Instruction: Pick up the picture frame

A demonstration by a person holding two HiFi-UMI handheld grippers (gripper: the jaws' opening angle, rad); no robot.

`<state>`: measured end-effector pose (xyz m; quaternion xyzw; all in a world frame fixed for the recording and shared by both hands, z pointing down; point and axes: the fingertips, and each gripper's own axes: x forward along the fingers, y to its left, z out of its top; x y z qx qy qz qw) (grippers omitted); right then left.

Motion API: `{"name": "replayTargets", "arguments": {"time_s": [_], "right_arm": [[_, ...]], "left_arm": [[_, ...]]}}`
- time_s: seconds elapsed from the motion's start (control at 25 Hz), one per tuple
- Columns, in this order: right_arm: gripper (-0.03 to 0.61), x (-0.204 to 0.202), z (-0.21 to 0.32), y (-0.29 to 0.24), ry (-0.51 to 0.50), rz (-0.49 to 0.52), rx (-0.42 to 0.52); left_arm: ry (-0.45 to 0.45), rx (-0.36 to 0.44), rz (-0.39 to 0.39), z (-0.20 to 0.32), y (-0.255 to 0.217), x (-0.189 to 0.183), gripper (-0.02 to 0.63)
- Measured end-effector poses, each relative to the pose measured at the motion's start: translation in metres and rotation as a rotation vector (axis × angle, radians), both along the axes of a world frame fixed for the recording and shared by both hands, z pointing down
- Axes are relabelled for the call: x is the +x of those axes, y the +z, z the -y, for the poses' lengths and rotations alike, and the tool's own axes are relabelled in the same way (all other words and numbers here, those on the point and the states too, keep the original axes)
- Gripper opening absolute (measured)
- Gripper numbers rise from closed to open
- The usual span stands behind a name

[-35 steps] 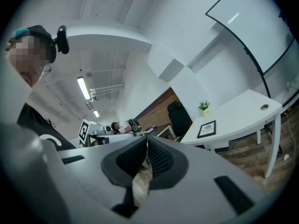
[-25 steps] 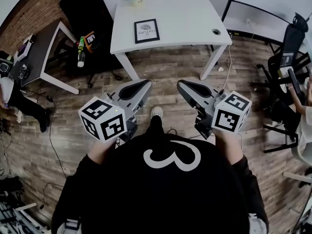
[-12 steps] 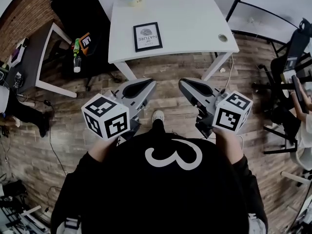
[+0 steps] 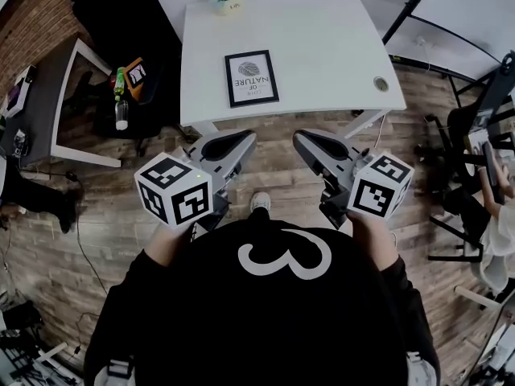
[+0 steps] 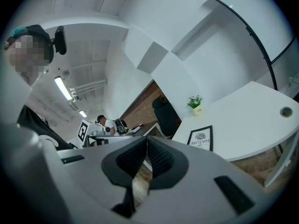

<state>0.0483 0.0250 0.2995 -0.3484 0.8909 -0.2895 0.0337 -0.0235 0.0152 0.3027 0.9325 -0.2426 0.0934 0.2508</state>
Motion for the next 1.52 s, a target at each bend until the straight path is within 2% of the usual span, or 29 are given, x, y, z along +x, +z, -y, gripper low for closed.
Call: {"name": "replayTargets", "arguments": {"time_s": [0.52, 0.88, 1.52], "right_arm": [[0.026, -0.023, 0.098, 0.016, 0.002, -0.055, -0.037], [0.026, -0.026, 0.123, 0.035, 0.005, -0.061, -0.071], [0.027, -0.004, 0.196, 0.061, -0.019, -0.083, -0.151]], "left_arm": [[-0.021, -0.042, -0.016, 0.098, 0.02, -0.031, 0.018], [-0.044, -0.076, 0.003, 0.127, 0.042, -0.042, 0.018], [-0.116, -0.142, 0.058, 0.198, 0.066, -0.034, 0.02]]}}
